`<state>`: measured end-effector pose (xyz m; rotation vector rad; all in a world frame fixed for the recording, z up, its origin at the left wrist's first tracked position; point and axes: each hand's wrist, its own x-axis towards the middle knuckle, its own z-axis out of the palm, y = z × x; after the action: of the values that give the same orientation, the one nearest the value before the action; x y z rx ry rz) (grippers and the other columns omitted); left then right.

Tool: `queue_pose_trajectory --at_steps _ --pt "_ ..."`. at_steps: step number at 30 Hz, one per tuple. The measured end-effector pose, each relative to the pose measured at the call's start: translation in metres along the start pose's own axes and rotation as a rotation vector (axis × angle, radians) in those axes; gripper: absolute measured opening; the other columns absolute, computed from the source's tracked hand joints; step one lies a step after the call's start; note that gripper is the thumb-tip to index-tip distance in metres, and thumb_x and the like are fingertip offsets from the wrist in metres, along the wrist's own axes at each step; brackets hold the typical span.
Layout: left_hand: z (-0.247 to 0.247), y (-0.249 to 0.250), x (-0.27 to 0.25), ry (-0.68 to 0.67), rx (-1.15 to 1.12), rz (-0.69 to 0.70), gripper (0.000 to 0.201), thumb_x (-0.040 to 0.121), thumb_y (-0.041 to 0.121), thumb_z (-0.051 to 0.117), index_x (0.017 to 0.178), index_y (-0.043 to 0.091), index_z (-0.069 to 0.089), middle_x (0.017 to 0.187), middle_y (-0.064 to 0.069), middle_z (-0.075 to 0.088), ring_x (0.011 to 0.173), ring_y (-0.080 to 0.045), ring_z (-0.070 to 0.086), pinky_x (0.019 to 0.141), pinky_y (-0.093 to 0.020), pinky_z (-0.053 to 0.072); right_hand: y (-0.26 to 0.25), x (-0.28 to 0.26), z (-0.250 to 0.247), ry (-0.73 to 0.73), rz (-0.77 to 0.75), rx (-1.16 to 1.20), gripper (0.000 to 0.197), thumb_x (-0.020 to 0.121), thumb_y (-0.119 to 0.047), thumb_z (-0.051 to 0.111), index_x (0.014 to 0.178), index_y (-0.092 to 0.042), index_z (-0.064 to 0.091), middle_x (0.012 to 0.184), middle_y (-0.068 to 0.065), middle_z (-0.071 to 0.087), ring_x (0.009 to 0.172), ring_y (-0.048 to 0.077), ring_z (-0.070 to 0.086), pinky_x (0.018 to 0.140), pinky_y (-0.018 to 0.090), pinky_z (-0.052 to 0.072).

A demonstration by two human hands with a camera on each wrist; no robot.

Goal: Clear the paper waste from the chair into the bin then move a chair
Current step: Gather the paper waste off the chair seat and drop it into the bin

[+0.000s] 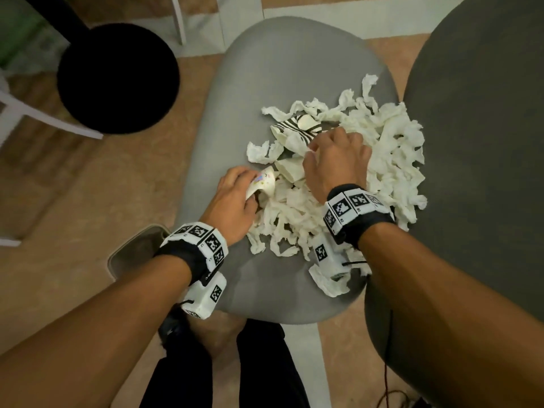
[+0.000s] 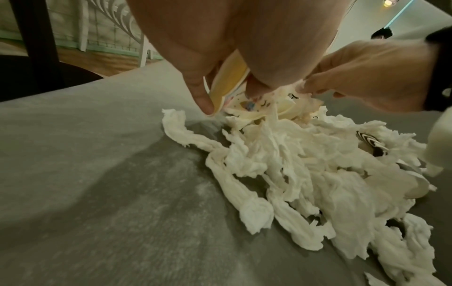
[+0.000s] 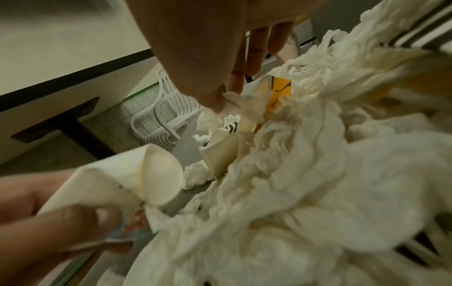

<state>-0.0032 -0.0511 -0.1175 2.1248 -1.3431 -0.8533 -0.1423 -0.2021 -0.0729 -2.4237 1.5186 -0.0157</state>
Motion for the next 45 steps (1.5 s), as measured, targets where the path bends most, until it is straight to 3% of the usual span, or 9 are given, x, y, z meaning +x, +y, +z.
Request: queue_pose_trajectory --at_steps 3,6,10,19,26,32,39,42,45 --pt "-0.013 -0.004 -0.005 0.106 -0.076 -0.035 0.043 0.093 0.009 0.049 0.135 0.014 0.049 0.134 0.001 0.047 0.115 -0.016 0.051 0.098 -0.018 0.035 -0.015 -0.012 -0.012 -0.023 -0.045 0.086 0.024 0.092 -0.033 0.047 0.106 -0.021 0.061 0.092 -0.003 0.064 0.095 0.025 0.058 0.095 0.041 0.038" --pt "-0.03 -0.006 -0.015 0.194 -0.157 -0.11 0.036 0.094 0.016 0.05 0.13 0.019 0.051 0.125 0.003 0.053 0.103 -0.017 0.057 0.091 -0.031 0.047 -0.033 -0.026 -0.017 -0.088 -0.083 0.241 0.021 0.094 -0.031 0.049 0.108 -0.018 0.058 0.075 -0.005 0.058 0.073 0.026 0.058 0.071 0.033 0.046" --pt "-0.054 -0.024 -0.037 0.264 -0.193 -0.254 0.029 0.093 0.021 0.053 0.121 0.024 0.051 0.108 0.002 0.063 0.089 -0.021 0.059 0.073 -0.03 0.043 -0.074 -0.049 -0.008 -0.169 -0.184 0.361 0.02 0.094 -0.029 0.054 0.109 -0.018 0.059 0.084 0.0 0.066 0.079 0.025 0.06 0.072 0.036 0.05" --pt "-0.076 -0.158 -0.126 0.517 -0.283 -0.629 0.039 0.085 0.023 0.062 0.122 0.025 0.051 0.105 -0.001 0.069 0.093 -0.027 0.066 0.082 -0.035 0.053 -0.21 -0.119 0.09 -0.602 -0.299 0.375 0.025 0.097 -0.028 0.055 0.12 -0.02 0.063 0.111 0.009 0.072 0.101 0.031 0.066 0.084 0.031 0.05" --pt "-0.037 -0.29 -0.193 0.304 -0.316 -0.97 0.041 0.088 0.026 0.063 0.125 0.013 0.051 0.116 -0.014 0.066 0.104 -0.034 0.063 0.084 -0.033 0.049 -0.279 -0.155 0.205 -0.849 -0.164 0.167 0.024 0.096 -0.025 0.059 0.117 -0.015 0.066 0.12 0.009 0.069 0.112 0.03 0.064 0.089 0.031 0.049" --pt "-0.013 -0.333 -0.205 0.097 -0.368 -0.971 0.055 0.095 0.035 0.054 0.144 0.012 0.041 0.136 -0.013 0.059 0.125 -0.033 0.055 0.103 -0.035 0.044 -0.275 -0.166 0.27 -0.966 -0.091 -0.006 0.078 0.088 -0.048 0.065 0.152 -0.02 0.03 0.14 0.014 0.057 0.122 0.039 0.059 0.098 0.04 0.051" --pt "-0.058 -0.313 -0.214 -0.032 -0.275 -0.878 0.026 0.094 0.022 0.055 0.118 0.014 0.062 0.116 -0.01 0.067 0.108 -0.029 0.063 0.094 -0.033 0.049 -0.27 -0.16 0.223 -1.112 -0.121 -0.016 0.044 0.093 -0.041 0.058 0.132 -0.02 0.059 0.134 0.008 0.062 0.117 0.03 0.061 0.099 0.039 0.052" --pt "-0.089 -0.268 -0.184 -0.005 -0.2 -0.769 0.021 0.093 0.019 0.055 0.112 0.016 0.064 0.109 -0.009 0.069 0.103 -0.028 0.064 0.091 -0.035 0.052 -0.263 -0.139 0.165 -0.984 -0.156 0.104 0.031 0.097 -0.033 0.053 0.122 -0.018 0.064 0.122 0.01 0.068 0.113 0.031 0.063 0.098 0.04 0.053" --pt "-0.077 -0.138 -0.085 -0.051 -0.176 -0.507 0.019 0.094 0.018 0.052 0.108 0.019 0.064 0.1 -0.005 0.071 0.094 -0.026 0.067 0.089 -0.038 0.054 -0.154 -0.093 0.065 -0.703 -0.018 0.266 0.024 0.096 -0.032 0.052 0.114 -0.022 0.066 0.11 0.007 0.072 0.103 0.028 0.066 0.093 0.04 0.054"
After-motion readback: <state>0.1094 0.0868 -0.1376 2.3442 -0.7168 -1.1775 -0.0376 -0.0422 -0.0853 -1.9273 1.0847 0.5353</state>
